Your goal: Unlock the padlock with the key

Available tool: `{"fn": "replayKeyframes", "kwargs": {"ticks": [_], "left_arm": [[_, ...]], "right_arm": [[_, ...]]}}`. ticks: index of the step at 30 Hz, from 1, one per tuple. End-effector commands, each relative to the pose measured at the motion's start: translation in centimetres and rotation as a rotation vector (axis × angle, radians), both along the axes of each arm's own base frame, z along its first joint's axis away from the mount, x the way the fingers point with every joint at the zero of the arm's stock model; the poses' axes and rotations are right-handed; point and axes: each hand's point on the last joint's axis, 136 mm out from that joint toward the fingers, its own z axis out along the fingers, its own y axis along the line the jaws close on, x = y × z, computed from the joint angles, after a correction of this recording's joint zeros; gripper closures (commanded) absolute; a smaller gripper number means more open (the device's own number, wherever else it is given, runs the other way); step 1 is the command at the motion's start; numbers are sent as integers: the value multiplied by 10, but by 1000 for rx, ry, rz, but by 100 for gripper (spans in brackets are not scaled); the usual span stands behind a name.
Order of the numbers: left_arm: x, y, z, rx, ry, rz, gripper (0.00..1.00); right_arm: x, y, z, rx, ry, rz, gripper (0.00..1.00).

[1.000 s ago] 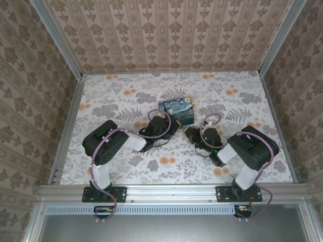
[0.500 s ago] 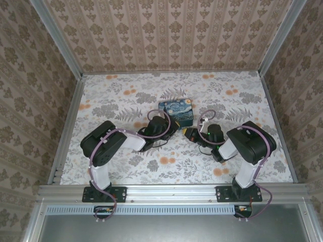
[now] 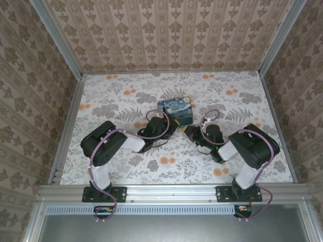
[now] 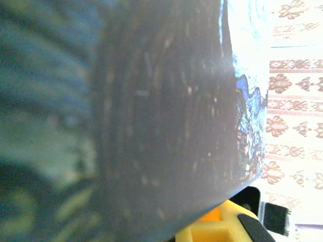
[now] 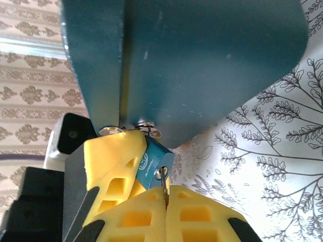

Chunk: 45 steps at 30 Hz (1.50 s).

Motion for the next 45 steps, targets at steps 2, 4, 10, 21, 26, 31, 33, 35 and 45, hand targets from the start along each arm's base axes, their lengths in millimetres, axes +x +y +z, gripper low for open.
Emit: {"fn": "replayKeyframes", "kwargs": {"ticks": [2,4,10,21,26,31,33,35,45], "left_arm": [[-32,-22,-4,-69,54,-110,100],[-32,-23,1,-77,40,-111,100],[-32,-18,11,-59,3,-115,100],[-26,-3,-3,46,4,-89,100],[-26,2,-4,83,-2,-85,100],[-25,3,-2,105,-12,-90,100],[-25,3,-1,104,-12,-91,100],[-25,2,-1,100,-11,-92,100],[-25,-1,4,57,-10,-88,100]], "right_arm": [[6,16,67,138,-172,39,100],[7,14,60,117,-168,40,100],[3,17,39,17,-210,124,100],[-15,7,25,7,-164,162,100],[-34,-1,14,-14,-140,182,100],[-46,-4,14,-28,-154,201,100],[-50,-4,16,-36,-174,215,100],[-52,-5,18,-46,-192,221,100],[-49,-12,1,-54,-93,144,100]]}}
